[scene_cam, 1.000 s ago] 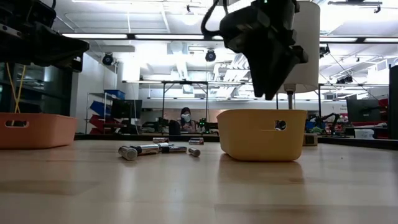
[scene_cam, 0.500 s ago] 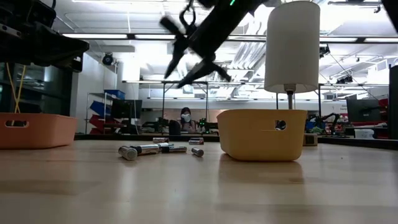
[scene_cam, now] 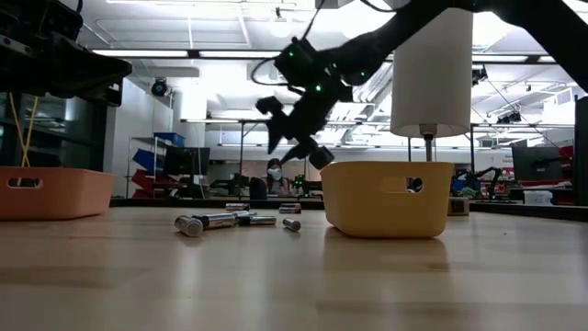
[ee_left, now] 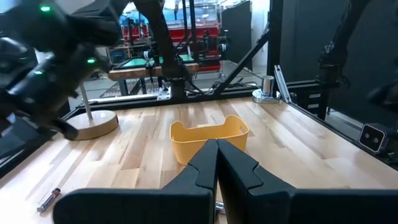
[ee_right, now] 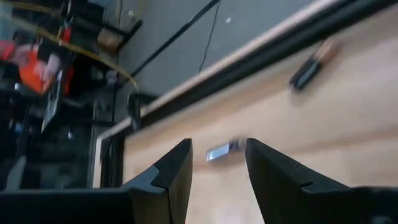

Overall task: Sort batteries
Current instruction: Put the black battery into the yellow bin

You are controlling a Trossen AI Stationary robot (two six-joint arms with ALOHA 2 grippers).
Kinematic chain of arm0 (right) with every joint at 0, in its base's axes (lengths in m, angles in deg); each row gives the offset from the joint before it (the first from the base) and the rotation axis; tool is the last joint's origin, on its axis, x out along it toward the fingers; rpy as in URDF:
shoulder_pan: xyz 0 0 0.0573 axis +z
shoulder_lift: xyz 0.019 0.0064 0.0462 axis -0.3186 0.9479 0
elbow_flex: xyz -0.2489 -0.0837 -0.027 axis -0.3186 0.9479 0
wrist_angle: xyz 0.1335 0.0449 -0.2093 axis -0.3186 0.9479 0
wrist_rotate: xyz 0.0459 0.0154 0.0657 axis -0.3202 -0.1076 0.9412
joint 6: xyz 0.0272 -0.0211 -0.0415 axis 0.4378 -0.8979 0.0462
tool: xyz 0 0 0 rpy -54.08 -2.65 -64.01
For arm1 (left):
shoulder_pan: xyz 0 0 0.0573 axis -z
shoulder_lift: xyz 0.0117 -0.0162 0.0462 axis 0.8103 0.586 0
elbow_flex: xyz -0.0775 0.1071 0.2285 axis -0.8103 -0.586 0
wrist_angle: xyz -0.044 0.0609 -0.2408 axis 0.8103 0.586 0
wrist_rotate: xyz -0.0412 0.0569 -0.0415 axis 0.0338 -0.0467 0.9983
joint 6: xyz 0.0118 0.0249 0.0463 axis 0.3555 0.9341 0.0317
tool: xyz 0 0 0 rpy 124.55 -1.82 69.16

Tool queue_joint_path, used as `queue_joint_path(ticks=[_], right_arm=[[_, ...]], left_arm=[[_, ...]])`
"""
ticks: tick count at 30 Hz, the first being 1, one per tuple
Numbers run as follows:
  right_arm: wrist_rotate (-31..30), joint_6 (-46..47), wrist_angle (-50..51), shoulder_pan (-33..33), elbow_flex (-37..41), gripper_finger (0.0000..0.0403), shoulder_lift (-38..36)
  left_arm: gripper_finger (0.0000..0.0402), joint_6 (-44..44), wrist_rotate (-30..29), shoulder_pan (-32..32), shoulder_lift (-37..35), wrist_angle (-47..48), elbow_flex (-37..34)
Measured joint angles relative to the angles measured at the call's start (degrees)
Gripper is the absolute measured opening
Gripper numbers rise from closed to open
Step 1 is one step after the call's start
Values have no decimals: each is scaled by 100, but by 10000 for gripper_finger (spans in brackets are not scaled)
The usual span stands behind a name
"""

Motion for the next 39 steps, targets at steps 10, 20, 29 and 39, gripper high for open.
queue_joint_path(ticks=[10, 20, 29, 39], right_arm=[[967, 167, 912, -853, 2, 87, 4], [1530, 184, 2321, -937, -2493, 29, 1400], [1614, -1775, 4587, -1282, -4801, 2, 2530], [1989, -2484, 4542, -1546, -4295, 0, 2518]], left_arm=[[0, -1, 0, 1, 0, -2, 0], [0, 0, 10, -1, 2, 0, 1], [0, -1, 13, 1, 2, 2, 1], [0, 0, 15, -1, 20, -1, 0]])
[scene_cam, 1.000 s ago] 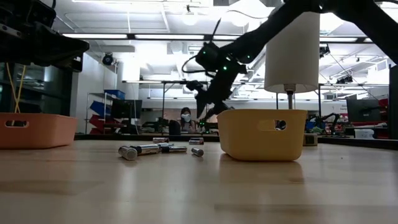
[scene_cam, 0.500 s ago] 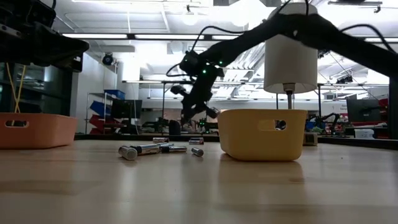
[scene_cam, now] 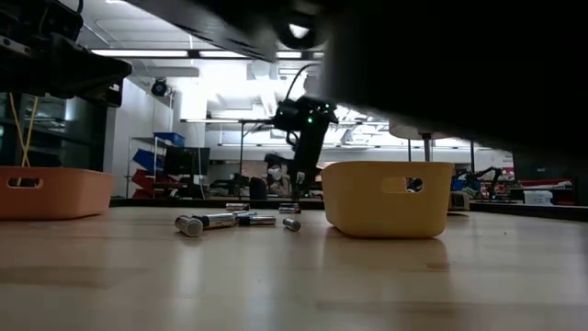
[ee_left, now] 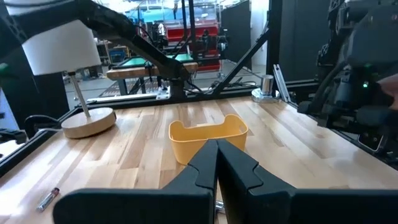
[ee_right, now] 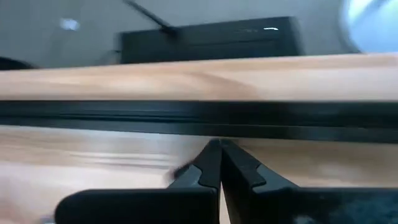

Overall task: Sort batteries
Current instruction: Put the black battery into the yellow bin

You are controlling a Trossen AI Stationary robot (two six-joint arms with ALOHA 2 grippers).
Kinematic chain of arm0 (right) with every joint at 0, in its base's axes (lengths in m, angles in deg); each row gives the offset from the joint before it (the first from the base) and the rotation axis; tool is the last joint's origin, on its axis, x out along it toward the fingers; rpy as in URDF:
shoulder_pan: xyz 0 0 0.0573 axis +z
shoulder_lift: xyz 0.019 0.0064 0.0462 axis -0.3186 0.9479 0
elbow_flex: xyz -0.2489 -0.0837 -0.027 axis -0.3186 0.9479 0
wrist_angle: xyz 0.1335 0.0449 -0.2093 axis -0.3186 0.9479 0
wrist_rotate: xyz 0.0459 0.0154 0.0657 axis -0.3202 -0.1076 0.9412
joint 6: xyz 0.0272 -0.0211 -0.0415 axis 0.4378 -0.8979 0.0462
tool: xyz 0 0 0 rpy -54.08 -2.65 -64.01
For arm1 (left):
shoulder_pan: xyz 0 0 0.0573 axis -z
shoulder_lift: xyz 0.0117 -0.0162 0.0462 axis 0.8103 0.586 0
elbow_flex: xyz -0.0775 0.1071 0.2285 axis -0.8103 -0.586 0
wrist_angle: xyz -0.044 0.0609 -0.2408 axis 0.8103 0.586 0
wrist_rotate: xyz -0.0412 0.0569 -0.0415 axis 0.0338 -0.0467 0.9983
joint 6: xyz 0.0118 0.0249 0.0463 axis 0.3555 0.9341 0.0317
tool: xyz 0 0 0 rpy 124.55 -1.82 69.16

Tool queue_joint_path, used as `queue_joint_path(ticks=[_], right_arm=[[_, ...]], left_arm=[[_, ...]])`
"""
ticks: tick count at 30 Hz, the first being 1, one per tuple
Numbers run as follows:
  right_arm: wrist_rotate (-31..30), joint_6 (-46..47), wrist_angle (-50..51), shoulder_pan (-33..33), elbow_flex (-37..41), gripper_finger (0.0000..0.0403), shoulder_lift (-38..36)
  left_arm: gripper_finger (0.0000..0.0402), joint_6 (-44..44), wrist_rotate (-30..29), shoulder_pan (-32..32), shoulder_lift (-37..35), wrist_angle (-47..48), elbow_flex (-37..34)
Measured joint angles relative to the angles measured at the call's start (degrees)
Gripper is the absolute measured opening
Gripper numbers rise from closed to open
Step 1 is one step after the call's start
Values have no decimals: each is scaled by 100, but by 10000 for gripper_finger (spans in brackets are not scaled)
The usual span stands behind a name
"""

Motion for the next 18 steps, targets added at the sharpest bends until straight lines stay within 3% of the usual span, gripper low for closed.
queue_joint_path(ticks=[13, 18], right_arm=[[292, -52, -347, 133, -4, 0, 17], [421, -354, 34, 43, -2, 0, 19]], left_arm=[[0, 1, 0, 0, 0, -4, -2], [0, 0, 0, 1, 0, 0, 0]])
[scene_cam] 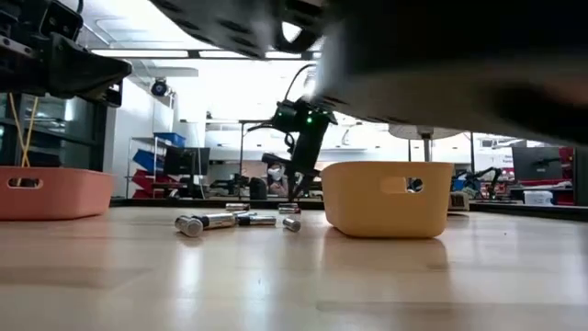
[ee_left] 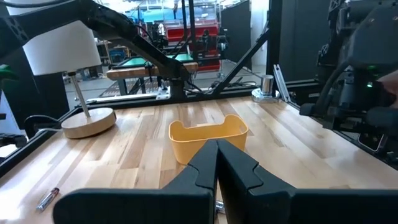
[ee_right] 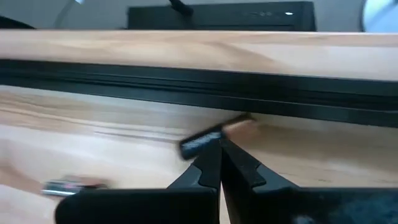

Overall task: Sort batteries
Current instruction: Put the black battery into the yellow bin

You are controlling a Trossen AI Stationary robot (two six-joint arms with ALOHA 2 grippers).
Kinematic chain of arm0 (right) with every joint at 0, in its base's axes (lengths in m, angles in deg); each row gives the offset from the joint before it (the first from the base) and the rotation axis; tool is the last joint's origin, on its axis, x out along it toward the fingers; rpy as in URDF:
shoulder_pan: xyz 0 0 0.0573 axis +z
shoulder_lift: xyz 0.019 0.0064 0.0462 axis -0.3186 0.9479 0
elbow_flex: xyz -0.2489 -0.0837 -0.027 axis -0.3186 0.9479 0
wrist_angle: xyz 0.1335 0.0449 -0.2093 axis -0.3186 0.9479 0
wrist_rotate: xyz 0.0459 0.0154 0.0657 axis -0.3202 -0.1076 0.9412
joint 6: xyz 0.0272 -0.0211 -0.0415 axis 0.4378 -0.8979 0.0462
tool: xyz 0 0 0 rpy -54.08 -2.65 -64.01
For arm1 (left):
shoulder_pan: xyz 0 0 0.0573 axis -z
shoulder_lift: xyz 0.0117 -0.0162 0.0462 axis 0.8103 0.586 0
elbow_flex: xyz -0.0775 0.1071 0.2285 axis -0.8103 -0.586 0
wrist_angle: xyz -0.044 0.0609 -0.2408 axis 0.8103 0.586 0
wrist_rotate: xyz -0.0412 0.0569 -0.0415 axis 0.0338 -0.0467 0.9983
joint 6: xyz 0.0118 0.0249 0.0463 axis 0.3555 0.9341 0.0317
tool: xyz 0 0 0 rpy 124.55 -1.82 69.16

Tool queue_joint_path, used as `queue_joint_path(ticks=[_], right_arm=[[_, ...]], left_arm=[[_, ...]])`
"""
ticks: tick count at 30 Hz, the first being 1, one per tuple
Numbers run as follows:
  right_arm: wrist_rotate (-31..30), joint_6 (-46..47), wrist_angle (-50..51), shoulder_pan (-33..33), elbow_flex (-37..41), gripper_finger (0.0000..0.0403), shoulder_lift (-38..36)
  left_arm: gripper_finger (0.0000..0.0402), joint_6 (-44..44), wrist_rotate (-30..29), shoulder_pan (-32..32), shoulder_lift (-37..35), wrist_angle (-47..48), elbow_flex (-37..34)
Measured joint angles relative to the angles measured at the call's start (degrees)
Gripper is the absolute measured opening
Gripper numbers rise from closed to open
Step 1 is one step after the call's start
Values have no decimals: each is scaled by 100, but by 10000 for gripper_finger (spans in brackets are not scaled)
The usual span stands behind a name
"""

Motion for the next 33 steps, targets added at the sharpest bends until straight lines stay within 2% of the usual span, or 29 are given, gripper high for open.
queue_joint_path(ticks=[5, 10, 15, 18, 20, 22, 27, 30, 33], right_arm=[[83, -125, 143, -88, 2, 0, 1], [533, 26, -573, -100, -132, 0, 7], [257, 752, -1091, -4, -151, 0, 66], [213, 792, -858, 14, -152, 0, 228], [395, 864, -676, -3, -145, 0, 366], [563, 917, -1020, -57, -152, 0, 383], [455, 1098, -805, -85, -149, 0, 387], [595, 902, -631, -118, -220, 0, 352], [474, 594, -623, -175, -412, 0, 195]], left_arm=[[0, 0, 0, -1, 0, 0, 1], [0, -1, 2, -1, -2, -2, 1], [0, 1, 2, -1, 0, 0, -1], [0, -1, 0, -1, 0, 0, 1], [0, 1, 2, 0, 0, -1, -1], [0, 1, 2, 1, -1, -1, 1], [0, -1, 2, -1, 0, -2, 1], [0, 0, 1, 1, 0, 0, 0], [0, 0, 3, 0, 0, 0, 1]])
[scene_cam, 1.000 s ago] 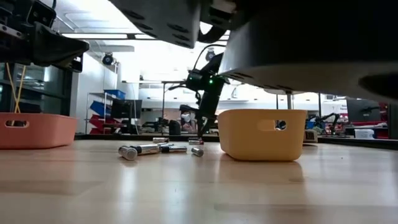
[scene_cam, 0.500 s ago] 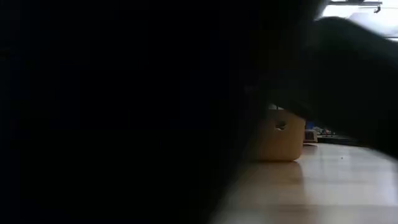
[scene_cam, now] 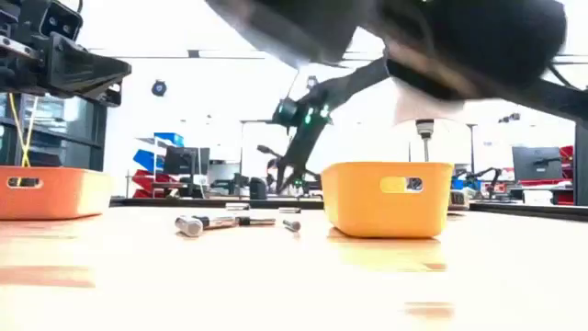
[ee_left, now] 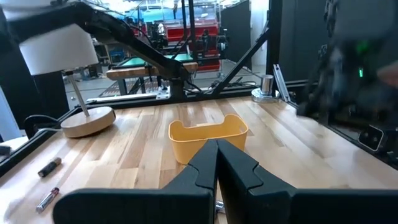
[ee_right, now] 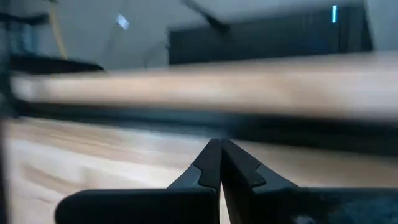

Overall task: Sort batteries
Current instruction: Put the black battery into the yellow bin

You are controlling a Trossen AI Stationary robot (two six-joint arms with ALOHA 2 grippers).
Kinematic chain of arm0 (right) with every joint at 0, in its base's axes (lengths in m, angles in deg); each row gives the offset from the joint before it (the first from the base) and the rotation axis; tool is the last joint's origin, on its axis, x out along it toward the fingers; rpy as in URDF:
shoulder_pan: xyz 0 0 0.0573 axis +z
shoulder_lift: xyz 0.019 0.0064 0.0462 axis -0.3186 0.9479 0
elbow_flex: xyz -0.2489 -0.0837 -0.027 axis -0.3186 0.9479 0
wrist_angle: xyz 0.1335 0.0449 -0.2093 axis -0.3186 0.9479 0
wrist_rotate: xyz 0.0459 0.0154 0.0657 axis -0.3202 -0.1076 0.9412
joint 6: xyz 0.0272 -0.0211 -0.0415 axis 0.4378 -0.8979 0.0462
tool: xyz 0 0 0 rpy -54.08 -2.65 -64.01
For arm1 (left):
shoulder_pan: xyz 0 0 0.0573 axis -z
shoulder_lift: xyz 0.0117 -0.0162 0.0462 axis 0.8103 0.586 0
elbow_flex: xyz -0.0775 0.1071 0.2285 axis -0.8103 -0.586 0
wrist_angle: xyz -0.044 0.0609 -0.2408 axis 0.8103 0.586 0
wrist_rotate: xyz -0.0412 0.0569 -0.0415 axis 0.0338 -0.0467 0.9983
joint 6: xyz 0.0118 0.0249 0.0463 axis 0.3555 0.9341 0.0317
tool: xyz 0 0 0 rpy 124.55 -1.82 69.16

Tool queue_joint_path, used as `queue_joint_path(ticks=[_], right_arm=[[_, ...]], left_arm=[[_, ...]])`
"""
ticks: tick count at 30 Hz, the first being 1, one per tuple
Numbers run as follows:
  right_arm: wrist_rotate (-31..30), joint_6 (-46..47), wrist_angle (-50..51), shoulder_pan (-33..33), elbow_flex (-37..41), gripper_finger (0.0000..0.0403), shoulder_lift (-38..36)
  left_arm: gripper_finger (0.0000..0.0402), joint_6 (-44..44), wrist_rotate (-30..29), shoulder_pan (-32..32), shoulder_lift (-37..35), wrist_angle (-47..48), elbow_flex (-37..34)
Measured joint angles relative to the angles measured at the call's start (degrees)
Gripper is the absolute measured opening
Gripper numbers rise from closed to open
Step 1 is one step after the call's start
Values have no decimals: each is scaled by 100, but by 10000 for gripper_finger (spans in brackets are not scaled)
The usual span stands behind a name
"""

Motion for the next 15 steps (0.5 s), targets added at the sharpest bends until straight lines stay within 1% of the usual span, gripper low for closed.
queue_joint_path(ticks=[2, 4, 7, 9, 11, 14, 15], right_arm=[[-38, -361, -130, -74, -75, 0, -219], [136, -642, -263, -137, -29, 0, -453], [142, -1229, -8, -128, -15, 0, -606], [13, -1590, 241, -8, -3, 0, -668], [-497, -1916, 680, 95, -3, 0, -758], [-1718, -2046, 1770, 130, -8, 0, -835], [-2038, -2067, 2152, 122, -8, 0, -833]], left_arm=[[0, 0, -5, 1, -2, -6, 0], [0, 0, -7, 1, 0, 2, 0], [0, 0, -9, 1, 0, -1, -1], [0, 0, -19, 1, -1, -3, -1], [0, -2, -20, 1, 0, -2, -2], [0, -1, -20, 0, 0, -1, 0], [0, 0, -22, 0, 0, -2, 0]])
